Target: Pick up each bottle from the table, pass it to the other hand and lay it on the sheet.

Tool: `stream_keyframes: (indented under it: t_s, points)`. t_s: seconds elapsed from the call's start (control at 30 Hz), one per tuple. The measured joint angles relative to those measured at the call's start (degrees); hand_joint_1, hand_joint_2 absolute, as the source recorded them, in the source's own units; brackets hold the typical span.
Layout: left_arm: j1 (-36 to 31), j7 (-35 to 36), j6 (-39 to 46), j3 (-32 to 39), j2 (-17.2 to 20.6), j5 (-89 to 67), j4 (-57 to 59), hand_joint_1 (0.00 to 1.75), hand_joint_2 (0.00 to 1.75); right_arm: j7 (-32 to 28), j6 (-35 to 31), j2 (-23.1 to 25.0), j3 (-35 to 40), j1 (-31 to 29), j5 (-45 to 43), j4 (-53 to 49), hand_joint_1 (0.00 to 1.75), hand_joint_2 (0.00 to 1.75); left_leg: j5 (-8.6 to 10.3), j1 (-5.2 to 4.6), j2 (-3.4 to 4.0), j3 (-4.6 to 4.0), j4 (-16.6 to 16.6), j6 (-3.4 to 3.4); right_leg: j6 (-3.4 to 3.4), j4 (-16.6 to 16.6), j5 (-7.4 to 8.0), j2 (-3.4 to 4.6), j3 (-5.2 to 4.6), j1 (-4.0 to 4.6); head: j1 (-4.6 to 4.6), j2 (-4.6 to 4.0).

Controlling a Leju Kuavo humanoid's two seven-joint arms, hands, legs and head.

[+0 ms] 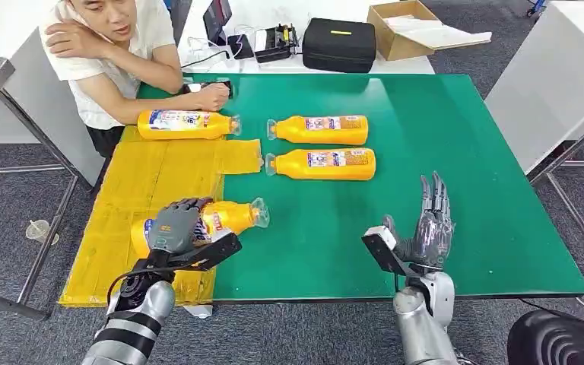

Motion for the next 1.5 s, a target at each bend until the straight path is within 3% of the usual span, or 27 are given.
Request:
stream_keyframes:
  t_s: [0.1,0.2,0.37,1.5]
  points:
    - [-9.06,-1.83,-14.98,-0.77,2.32,2.14,12.76,0.00,1.75,-4.15,1.37,-1.86,3.29,-7.83,-1.01,10.50,0.00,0.00,0.21,0.00,0.23,0.04,0.00,-0.13,-0.08,0.04,0.28,0.12,-0.19,0.00,-0.02,0.00]
    - [-14.19,-3.31,-15.57,-1.18,3.88,2.97,22.36,0.00,1.75,-4.73,0.06,-3.06,5.88,-12.53,-3.66,17.94,0.00,0.00,0.27,0.01,0.22,0.28,0.00,-0.10,-0.08,0.04,0.28,0.19,0.05,0.01,0.00,0.00]
    - [-18.32,-3.53,-15.03,-1.92,4.33,3.04,29.64,0.00,1.75,-4.84,-0.23,-4.31,9.06,-15.36,-5.11,23.84,0.00,0.00,0.29,0.01,0.16,0.37,0.00,-0.11,-0.07,0.09,0.27,0.17,0.20,0.01,0.02,0.00]
    - [-21.02,-3.45,-14.92,-2.49,4.33,3.56,34.95,0.00,1.75,-4.86,-0.18,-5.64,11.39,-16.35,-5.44,28.88,0.00,0.00,0.28,0.00,0.16,0.70,-0.02,-0.13,-0.08,0.14,0.27,0.17,0.49,0.02,0.02,0.00]
